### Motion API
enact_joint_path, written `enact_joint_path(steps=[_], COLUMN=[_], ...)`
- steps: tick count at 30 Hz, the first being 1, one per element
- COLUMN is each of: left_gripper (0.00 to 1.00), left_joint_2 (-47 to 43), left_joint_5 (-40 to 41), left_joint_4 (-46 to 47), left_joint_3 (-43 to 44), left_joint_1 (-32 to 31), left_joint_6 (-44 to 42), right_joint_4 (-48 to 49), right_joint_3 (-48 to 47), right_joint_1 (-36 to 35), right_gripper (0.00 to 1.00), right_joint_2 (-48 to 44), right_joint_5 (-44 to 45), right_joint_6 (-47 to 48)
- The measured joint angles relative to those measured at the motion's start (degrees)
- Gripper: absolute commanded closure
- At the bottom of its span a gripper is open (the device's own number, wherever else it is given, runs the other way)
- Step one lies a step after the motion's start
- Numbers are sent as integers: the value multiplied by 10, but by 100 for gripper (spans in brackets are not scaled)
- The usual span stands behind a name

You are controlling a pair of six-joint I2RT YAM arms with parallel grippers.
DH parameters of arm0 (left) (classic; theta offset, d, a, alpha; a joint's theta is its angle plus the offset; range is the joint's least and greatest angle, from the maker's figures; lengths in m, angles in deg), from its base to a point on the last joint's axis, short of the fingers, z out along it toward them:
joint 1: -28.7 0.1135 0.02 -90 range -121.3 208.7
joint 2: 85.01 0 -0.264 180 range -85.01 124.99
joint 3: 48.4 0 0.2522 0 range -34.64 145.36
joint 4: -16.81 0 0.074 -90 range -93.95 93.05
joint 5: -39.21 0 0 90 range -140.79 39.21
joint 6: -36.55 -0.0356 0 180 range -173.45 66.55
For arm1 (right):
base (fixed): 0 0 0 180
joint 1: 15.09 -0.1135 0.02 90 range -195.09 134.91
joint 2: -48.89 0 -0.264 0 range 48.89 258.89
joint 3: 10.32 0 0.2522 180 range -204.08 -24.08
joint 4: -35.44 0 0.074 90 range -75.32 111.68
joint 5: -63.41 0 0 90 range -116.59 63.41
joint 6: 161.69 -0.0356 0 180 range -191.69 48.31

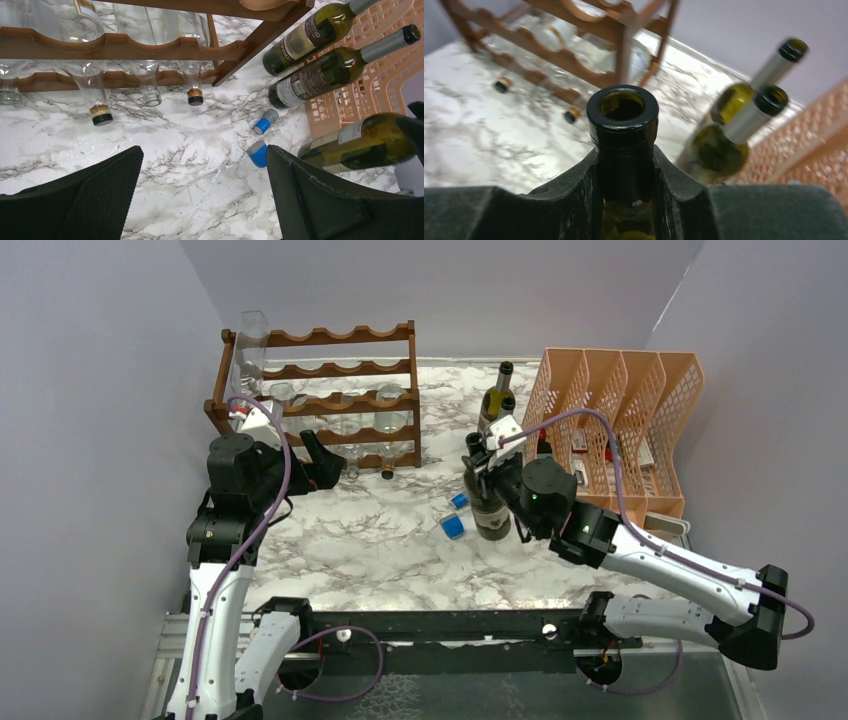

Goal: Take the wine bottle off the wine rack

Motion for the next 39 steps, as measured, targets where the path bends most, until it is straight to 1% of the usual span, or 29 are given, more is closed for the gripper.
enact_joint_path(steps=[6,11,21,30,39], left_gripper=[1,1,1,1,1], left_joint_2=[0,-1,-3,-5,-12], left_joint_5=[-4,-7,-11,-12,-12], left_joint_4=[7,8,8,8,8], left_joint_3=[0,0,0,0,0], left_joint_1=[0,0,0,0,0], left_joint_6=[11,19,24,26,25], right_joint_4=[-4,41,237,436,510], right_joint_3=[33,71,188,280,299], right_joint_1=[117,164,190,207,209], right_gripper=[99,99,99,99,99], right_joint_2=[0,0,5,13,36], right_joint_5=[-21,-43,-61,-61,-67], right_joint_6=[-52,-70,-61,-19,-5])
